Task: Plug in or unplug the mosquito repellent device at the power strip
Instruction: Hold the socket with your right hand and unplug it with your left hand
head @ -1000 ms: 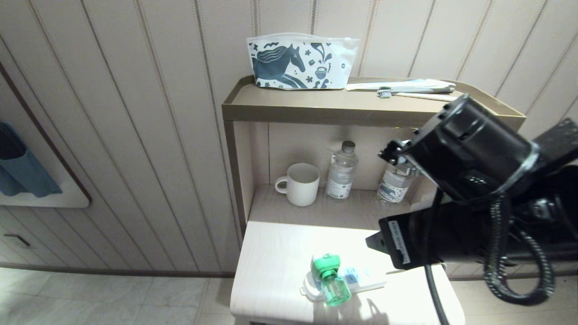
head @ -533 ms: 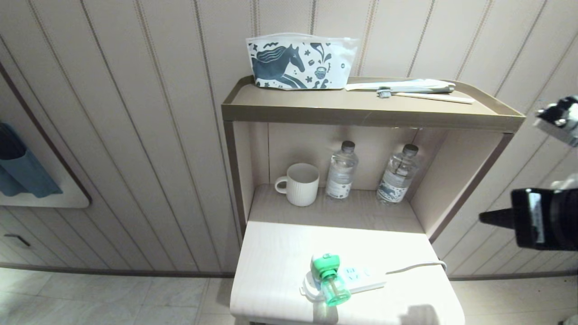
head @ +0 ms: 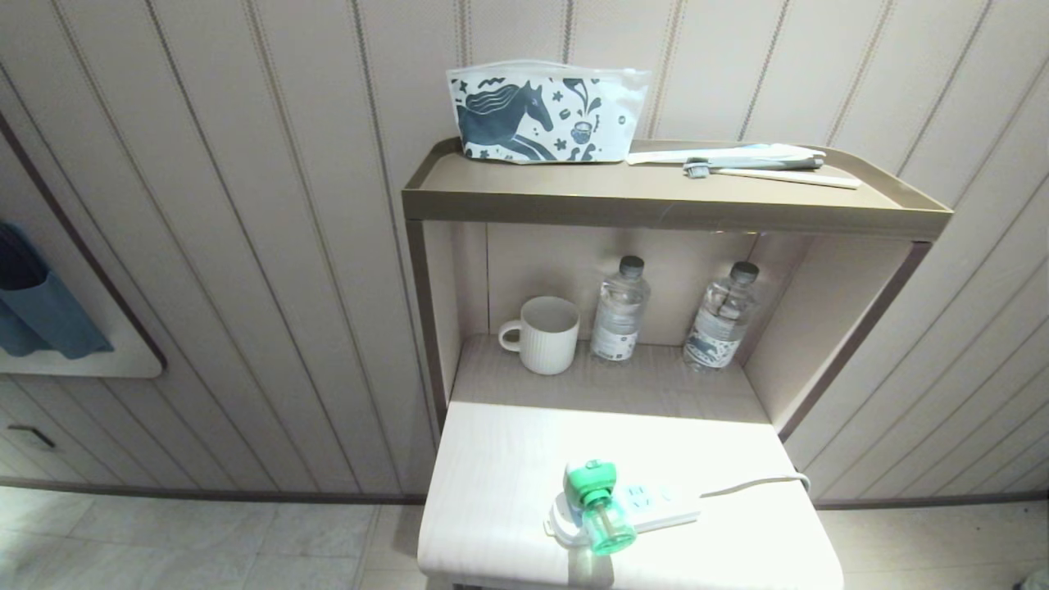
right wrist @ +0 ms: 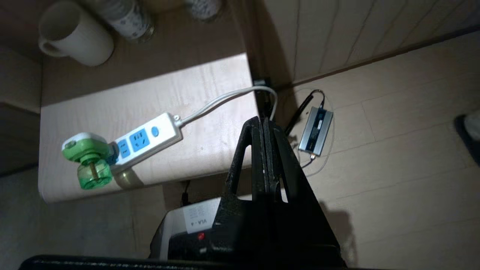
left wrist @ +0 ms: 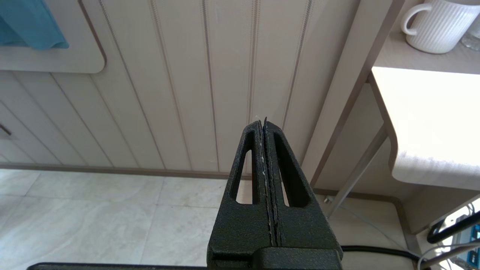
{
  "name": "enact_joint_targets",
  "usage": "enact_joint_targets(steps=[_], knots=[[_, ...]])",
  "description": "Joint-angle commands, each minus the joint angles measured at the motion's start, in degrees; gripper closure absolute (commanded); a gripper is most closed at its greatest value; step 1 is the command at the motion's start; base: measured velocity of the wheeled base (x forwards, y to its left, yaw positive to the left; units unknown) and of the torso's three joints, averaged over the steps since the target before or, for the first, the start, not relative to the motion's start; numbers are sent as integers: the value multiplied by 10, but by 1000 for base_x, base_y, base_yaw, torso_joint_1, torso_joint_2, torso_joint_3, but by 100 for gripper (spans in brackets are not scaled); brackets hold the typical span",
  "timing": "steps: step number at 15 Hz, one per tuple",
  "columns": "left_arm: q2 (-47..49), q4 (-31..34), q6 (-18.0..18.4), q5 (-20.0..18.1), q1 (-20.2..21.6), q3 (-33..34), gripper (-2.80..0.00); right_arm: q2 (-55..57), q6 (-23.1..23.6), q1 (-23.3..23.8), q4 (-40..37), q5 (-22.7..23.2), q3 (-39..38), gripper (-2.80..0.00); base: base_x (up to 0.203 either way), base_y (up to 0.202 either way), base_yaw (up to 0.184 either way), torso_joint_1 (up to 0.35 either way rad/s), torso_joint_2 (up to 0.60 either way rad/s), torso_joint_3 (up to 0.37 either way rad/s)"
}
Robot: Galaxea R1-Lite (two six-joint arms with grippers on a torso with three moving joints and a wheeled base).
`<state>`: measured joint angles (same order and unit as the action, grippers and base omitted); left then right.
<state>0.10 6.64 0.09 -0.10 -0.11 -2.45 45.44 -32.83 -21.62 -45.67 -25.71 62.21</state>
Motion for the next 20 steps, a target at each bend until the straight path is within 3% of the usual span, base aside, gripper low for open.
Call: enact_joint_targets(steps=[1,4,8,13,15,18,20], knots=[[1,0,0,0,0,0,0,-121,23,68,-3,-21,-35,0,0,0,0,0,0,0],[1,0,0,0,0,0,0,-213,101,153,1,-34,-100,0,0,0,0,0,0,0],[1,0,0,0,0,0,0,-297,149,178,39,-16,-207,0,0,0,0,0,0,0],[1,0,0,0,-1,0,0,-431,228,215,165,-3,-385,0,0,0,0,0,0,0],[1,-1,0,0,-1,0,0,-448,264,216,286,16,-461,0,0,0,0,0,0,0],[1,0,0,0,-1,1,0,-451,360,217,413,118,-564,0,0,0,0,0,0,0],[1,0,0,0,0,0,0,-453,382,217,449,205,-600,0,0,0,0,0,0,0]])
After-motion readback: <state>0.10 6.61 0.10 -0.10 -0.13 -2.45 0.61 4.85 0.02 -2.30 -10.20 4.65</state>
